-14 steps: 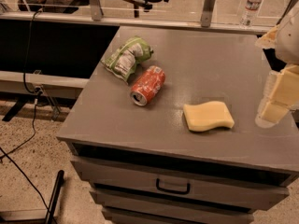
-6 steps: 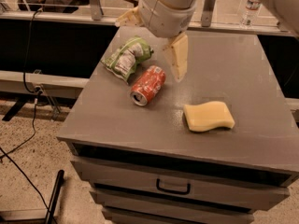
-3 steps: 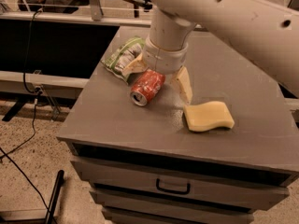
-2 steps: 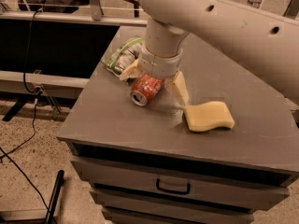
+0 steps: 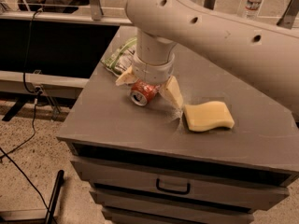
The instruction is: Place coke can upright
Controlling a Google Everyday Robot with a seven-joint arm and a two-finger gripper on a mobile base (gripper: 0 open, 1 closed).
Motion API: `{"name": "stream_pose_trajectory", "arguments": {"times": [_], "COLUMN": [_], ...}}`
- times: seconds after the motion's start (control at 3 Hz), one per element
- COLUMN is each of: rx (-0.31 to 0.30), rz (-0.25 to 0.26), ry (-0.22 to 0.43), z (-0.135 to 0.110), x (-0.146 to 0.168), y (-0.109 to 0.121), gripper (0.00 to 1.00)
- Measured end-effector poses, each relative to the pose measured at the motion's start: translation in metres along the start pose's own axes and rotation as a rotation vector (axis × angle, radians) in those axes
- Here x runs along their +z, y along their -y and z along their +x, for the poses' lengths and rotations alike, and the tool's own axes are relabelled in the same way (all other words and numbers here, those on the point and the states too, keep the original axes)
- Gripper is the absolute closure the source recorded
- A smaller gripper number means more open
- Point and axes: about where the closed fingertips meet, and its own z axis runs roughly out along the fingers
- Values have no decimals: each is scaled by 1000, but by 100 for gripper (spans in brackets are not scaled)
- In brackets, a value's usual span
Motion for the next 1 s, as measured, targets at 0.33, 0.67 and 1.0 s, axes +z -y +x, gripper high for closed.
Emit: {"name": "stream_pose_trajectory", "arguments": {"times": [0.33,0.67,1.0], "rx": [6,5,26], "rz": [-8,-2,45], "ry": [-19,-35,7], "z": [3,5,6], "x": [7,7,2], "y": [4,12,21], "gripper": [15,39,69]}}
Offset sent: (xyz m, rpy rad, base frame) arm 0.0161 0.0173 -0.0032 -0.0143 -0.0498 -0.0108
